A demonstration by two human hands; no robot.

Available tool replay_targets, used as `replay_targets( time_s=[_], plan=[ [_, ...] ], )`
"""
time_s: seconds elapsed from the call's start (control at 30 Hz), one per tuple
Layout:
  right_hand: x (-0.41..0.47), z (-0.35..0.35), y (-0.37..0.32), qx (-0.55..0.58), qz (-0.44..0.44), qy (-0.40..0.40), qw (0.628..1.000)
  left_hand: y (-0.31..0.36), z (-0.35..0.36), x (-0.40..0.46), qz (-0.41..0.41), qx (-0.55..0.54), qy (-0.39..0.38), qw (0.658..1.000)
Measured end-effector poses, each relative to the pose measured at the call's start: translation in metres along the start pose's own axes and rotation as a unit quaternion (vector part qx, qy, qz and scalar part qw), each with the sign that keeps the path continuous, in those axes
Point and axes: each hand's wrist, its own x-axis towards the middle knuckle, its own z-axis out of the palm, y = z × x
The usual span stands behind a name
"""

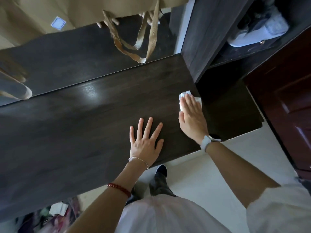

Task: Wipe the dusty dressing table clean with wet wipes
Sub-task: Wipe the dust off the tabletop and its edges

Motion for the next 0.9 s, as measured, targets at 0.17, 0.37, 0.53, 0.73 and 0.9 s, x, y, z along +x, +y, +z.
replay_targets(
  time_s=[0.17,0.37,0.53,0.73,0.9],
  plan=[
    [-0.065,0.012,-0.027,-0.006,0.040,-0.007,0.999,-0.027,0.012,-0.038,0.001,-0.002,0.014,1.000],
    [-0.122,0.037,-0.108,0.082,-0.013,-0.047,0.995,-0.082,0.018,-0.094,-0.030,-0.028,0.028,0.999],
    [-0.170,0.058,-0.189,0.136,-0.150,-0.103,0.974,-0.123,0.011,-0.147,-0.090,-0.161,0.078,0.980],
    [-0.227,0.023,-0.200,0.341,0.043,-0.066,0.937,-0.133,-0.006,-0.181,-0.078,-0.256,0.131,0.955],
    [-0.258,-0.016,-0.150,0.391,0.217,0.091,0.890,-0.064,-0.017,-0.175,0.039,-0.310,0.089,0.946]
  ],
)
